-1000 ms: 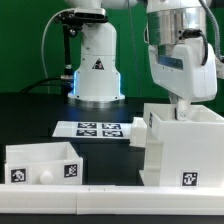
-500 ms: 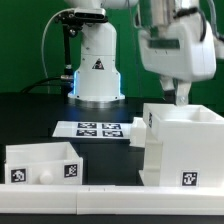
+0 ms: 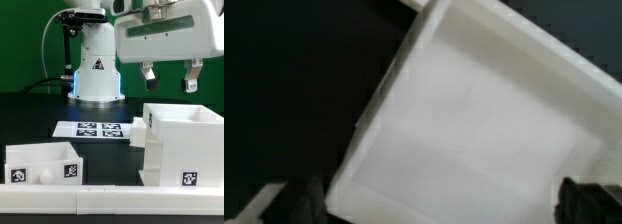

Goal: Assemble drawer

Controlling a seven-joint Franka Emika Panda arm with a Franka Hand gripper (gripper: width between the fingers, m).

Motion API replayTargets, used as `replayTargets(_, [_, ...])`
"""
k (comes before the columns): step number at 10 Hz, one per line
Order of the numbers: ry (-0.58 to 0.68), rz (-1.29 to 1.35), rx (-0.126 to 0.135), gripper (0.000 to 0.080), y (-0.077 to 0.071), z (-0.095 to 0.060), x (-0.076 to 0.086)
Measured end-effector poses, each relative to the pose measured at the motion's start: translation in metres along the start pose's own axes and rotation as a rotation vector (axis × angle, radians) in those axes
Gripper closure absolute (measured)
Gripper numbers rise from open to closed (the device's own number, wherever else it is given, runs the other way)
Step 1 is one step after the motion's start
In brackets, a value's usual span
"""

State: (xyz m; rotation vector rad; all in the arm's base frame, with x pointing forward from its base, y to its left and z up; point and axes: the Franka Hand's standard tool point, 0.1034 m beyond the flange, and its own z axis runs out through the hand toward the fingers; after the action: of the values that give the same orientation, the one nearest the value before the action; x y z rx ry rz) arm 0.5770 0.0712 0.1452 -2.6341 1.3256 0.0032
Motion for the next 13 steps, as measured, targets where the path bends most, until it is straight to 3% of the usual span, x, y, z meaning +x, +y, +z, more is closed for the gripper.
replayTargets(1, [-0.002,-0.127,0.004,0.0152,0.003,-0.001,0.005])
replayTargets(3, [0.007,-0.356,0.006,0.015,0.028,-0.015,0.052])
replayTargets(4, [0.014,-0.489,0.007,0.015,0.032,-0.018,0.069])
replayTargets(5, [0.019,-0.514,0.008,0.015,0.031,-0.018,0.075])
replayTargets(6, [0.015,-0.508,0.01,0.015,0.028,-0.018,0.069])
replayTargets(10, [0.015,-0.492,0.004,0.015,0.032,-0.015,0.074])
replayTargets(12, [0.029,-0.51,-0.01,0.015,0.04,-0.007,0.096])
replayTargets(13, [0.021,-0.408,-0.002,0.015,0.041,-0.004,0.101])
